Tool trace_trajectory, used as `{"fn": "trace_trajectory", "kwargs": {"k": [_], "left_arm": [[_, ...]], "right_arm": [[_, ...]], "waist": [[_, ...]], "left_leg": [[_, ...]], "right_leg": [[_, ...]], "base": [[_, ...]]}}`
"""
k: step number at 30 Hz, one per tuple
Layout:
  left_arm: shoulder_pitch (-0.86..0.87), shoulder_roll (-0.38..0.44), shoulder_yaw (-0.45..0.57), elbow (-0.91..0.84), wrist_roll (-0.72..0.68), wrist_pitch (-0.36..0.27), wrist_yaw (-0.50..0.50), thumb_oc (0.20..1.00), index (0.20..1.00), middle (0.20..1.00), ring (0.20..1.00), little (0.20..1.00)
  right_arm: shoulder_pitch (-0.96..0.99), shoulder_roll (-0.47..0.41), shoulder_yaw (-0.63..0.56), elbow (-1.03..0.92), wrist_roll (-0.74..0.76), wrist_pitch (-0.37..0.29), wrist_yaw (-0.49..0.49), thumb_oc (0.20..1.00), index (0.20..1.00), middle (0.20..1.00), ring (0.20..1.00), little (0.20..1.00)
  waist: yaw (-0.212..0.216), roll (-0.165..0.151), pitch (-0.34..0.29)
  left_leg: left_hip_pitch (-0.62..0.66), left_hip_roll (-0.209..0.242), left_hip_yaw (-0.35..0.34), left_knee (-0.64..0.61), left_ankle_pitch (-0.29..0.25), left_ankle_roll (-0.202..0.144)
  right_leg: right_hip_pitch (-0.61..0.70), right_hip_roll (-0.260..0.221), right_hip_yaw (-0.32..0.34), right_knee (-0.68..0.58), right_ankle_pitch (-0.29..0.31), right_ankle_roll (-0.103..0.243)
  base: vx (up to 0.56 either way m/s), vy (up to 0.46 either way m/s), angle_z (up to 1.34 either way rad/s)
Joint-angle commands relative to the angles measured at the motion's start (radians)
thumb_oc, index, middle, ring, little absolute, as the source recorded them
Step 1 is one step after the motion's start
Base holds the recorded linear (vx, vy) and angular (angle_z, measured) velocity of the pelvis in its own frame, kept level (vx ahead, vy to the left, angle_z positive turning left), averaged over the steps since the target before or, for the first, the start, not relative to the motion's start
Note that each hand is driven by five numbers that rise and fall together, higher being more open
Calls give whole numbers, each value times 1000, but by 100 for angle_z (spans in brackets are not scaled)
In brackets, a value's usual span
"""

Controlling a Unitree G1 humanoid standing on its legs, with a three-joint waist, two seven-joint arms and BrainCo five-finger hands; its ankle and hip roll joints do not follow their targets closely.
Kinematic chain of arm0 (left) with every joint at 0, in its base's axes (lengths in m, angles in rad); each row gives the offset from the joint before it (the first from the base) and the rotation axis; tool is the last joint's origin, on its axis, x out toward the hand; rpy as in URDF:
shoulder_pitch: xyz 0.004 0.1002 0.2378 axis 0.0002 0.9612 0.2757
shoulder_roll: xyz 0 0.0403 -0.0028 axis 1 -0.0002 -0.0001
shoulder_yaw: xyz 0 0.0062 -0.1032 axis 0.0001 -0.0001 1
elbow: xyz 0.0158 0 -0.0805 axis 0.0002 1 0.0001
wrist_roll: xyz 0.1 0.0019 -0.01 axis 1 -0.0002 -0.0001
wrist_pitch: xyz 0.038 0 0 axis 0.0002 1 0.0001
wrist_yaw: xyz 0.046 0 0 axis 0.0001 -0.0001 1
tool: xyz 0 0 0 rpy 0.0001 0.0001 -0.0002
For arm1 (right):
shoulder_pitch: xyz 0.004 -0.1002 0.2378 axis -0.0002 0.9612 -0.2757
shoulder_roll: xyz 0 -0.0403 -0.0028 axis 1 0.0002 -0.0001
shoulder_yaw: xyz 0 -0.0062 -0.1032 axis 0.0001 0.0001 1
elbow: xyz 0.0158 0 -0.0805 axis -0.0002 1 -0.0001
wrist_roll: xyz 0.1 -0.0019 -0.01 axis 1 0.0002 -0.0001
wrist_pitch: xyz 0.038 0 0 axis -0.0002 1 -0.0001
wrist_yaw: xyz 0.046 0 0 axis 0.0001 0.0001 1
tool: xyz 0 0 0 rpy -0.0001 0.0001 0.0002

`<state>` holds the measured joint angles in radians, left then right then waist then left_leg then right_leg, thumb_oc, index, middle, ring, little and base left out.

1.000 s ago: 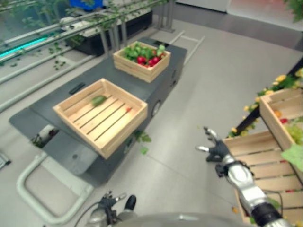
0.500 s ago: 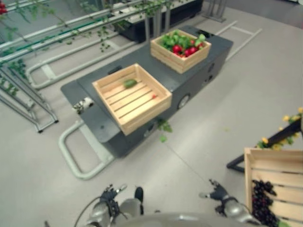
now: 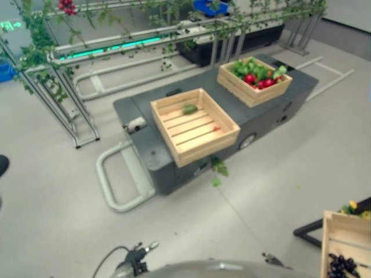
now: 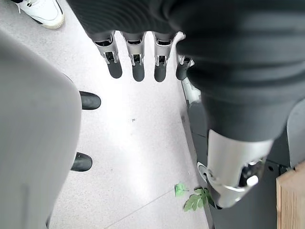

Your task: Pick up the fruits from the basket on one side to the basket on the other side

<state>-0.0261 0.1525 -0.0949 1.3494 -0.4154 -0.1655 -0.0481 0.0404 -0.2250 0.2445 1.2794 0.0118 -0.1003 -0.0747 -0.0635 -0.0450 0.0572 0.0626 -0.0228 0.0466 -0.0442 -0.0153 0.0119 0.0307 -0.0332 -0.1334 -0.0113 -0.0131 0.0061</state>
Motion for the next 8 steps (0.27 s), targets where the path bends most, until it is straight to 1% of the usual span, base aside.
{"fn": "trace_trajectory", "kwargs": {"k": [1, 2, 3, 4, 5, 6, 7, 8], "left_arm": [[-19, -27, 15, 16, 17, -10, -4, 1000, 1000, 1000, 1000, 1000], [-19, -27, 15, 16, 17, -10, -4, 1000, 1000, 1000, 1000, 1000], [-30, -16, 9, 22, 28, -10, -1, 1000, 1000, 1000, 1000, 1000], [-35, -8, 7, 26, 37, -9, 1, 1000, 1000, 1000, 1000, 1000], [-36, -2, 9, 30, 46, -9, 4, 1000, 1000, 1000, 1000, 1000], [-34, 0, 12, 34, 54, -10, 7, 1000, 1000, 1000, 1000, 1000], [-33, -1, 15, 37, 55, -9, 9, 1000, 1000, 1000, 1000, 1000], [-33, 0, 17, 39, 62, -6, 13, 1000, 1000, 1000, 1000, 1000]], "right_arm": [[-37, 13, 24, 7, 9, -7, -2, 1000, 1000, 1000, 1000, 1000], [-37, 13, 24, 7, 9, -7, -2, 1000, 1000, 1000, 1000, 1000], [-38, 20, 22, 0, 20, -10, -4, 1000, 1000, 1000, 1000, 1000], [-36, 22, 21, -2, 25, -14, -5, 1000, 1000, 1000, 1000, 1000], [-31, 25, 19, 1, 32, -15, -4, 1000, 1000, 1000, 1000, 1000], [-25, 27, 16, 9, 34, -14, -2, 1000, 1000, 1000, 1000, 1000], [-25, 29, 14, 18, 32, -11, -1, 1000, 1000, 1000, 1000, 1000], [-24, 33, 16, 26, 21, -9, 0, 1000, 1000, 1000, 1000, 1000]], "waist": [[-5, -14, -18], [-5, -14, -18], [-19, -17, -10], [-28, -20, -8], [-30, -21, -10], [-27, -23, -16], [-23, -20, -19], [-14, -22, -24]], "left_leg": [[-18, -26, -15, -1, -68, -28], [-18, -26, -15, -1, -68, -28], [-25, -28, -29, 5, -61, -21], [-32, -29, -39, 12, -58, -16], [-38, -29, -43, 19, -57, -14], [-42, -30, -46, 19, -57, -11], [-45, -26, -45, 21, -57, -10], [-46, -24, -40, 21, -58, -7]], "right_leg": [[-57, -11, 82, 38, -46, 77], [-57, -11, 82, 38, -46, 77], [-87, 2, 148, 77, -50, 89], [-100, 20, 205, 101, -58, 92], [-105, 33, 246, 117, -68, 90], [-102, 30, 256, 115, -72, 90], [-101, 19, 246, 120, -72, 96], [-95, 9, 212, 123, -71, 98]], "base": [[-40, 93, 7], [-82, 134, 2], [-80, 124, -2], [-95, 139, -5], [-38, 57, 6], [-20, 10, 16], [-8, -15, 27], [-14, -27, 24]]}}
